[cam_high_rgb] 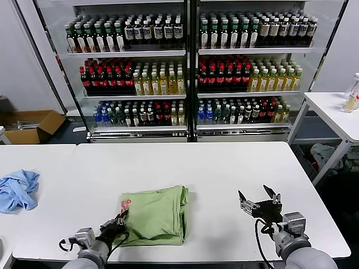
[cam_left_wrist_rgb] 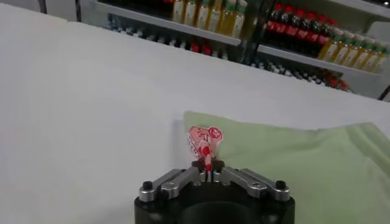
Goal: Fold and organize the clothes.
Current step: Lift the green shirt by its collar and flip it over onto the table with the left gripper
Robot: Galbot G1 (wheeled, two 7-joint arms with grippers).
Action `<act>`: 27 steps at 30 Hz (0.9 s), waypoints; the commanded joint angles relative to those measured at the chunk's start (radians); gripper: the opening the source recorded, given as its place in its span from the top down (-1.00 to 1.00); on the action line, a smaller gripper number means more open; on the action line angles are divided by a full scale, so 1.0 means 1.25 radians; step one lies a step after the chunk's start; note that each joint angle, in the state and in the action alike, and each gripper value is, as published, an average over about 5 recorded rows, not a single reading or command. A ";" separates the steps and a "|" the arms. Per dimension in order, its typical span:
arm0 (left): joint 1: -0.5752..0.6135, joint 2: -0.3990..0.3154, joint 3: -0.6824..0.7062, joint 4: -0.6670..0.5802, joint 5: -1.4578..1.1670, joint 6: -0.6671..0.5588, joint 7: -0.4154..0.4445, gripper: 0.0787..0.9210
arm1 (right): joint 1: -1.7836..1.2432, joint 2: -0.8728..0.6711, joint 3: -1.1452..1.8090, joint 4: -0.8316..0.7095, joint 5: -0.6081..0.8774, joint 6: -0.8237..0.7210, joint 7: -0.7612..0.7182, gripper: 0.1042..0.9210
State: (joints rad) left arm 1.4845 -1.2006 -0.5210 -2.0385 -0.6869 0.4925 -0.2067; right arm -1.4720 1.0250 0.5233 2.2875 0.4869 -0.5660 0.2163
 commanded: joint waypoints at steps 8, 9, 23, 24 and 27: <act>0.056 0.224 -0.567 -0.099 -0.529 0.071 -0.035 0.92 | -0.002 0.005 0.002 -0.012 -0.007 0.007 -0.003 -0.76; 0.064 0.238 -0.594 -0.089 -0.557 0.072 -0.038 0.92 | -0.002 0.006 0.001 -0.014 -0.008 0.008 -0.004 -0.76; 0.006 0.122 -0.212 -0.225 -0.434 0.069 -0.076 0.92 | -0.031 -0.002 0.034 -0.008 -0.009 0.013 -0.008 -0.76; 0.000 0.084 -0.141 -0.238 -0.392 0.069 -0.074 0.92 | -0.034 -0.003 0.038 -0.007 -0.009 0.012 -0.008 -0.76; -0.005 -0.018 0.036 -0.265 -0.259 0.068 -0.055 0.92 | -0.039 -0.004 0.045 -0.005 -0.009 0.012 -0.007 -0.76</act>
State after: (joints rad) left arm 1.5165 -0.9761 -1.0281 -2.2196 -1.2692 0.5715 -0.2823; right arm -1.5020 1.0215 0.5553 2.2751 0.4752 -0.5506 0.2061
